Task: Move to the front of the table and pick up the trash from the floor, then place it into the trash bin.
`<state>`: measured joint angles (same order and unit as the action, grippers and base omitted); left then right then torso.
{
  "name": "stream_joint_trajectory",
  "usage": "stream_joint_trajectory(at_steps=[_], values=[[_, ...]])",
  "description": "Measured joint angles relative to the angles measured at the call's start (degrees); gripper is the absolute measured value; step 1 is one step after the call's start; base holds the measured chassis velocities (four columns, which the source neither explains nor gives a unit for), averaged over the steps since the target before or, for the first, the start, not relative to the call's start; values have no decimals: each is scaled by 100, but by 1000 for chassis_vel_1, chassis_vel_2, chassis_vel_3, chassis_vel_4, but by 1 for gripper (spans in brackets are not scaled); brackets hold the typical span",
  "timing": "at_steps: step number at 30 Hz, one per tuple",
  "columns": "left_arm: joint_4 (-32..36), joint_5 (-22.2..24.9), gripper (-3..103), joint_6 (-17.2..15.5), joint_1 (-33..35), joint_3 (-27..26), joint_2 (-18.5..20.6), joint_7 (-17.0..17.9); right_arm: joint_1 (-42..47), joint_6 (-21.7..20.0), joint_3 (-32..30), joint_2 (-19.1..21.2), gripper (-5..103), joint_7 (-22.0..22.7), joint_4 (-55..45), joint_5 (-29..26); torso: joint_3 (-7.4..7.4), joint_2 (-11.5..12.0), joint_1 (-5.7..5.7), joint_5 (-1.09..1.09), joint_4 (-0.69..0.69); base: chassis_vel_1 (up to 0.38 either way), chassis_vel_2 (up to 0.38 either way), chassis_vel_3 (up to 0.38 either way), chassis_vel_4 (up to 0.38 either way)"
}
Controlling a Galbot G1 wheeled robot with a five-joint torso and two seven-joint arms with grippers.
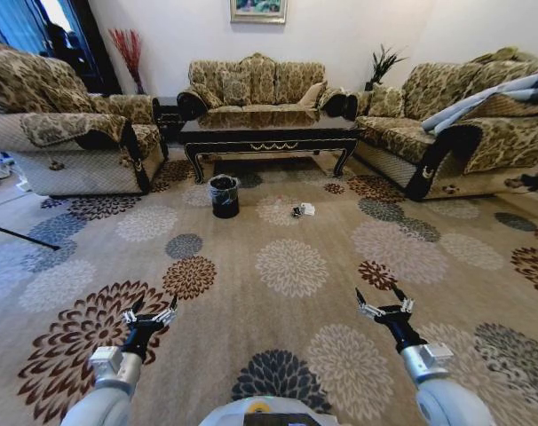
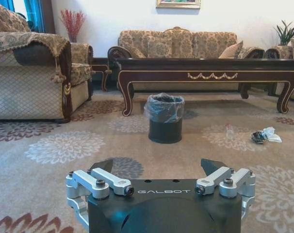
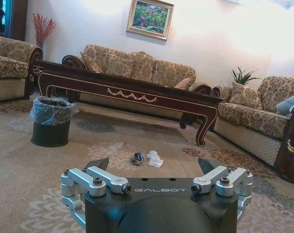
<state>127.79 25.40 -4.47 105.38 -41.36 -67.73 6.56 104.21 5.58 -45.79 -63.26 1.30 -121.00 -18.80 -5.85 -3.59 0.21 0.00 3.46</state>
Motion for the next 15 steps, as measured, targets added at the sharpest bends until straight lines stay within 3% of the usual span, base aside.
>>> stream_joint_trajectory(at_steps=[15], values=[[-32, 6, 100, 18, -18, 17, -30, -3, -5, 33, -1, -28, 100, -1, 2, 42, 305, 330, -20, 0, 0, 0, 0, 0, 0]])
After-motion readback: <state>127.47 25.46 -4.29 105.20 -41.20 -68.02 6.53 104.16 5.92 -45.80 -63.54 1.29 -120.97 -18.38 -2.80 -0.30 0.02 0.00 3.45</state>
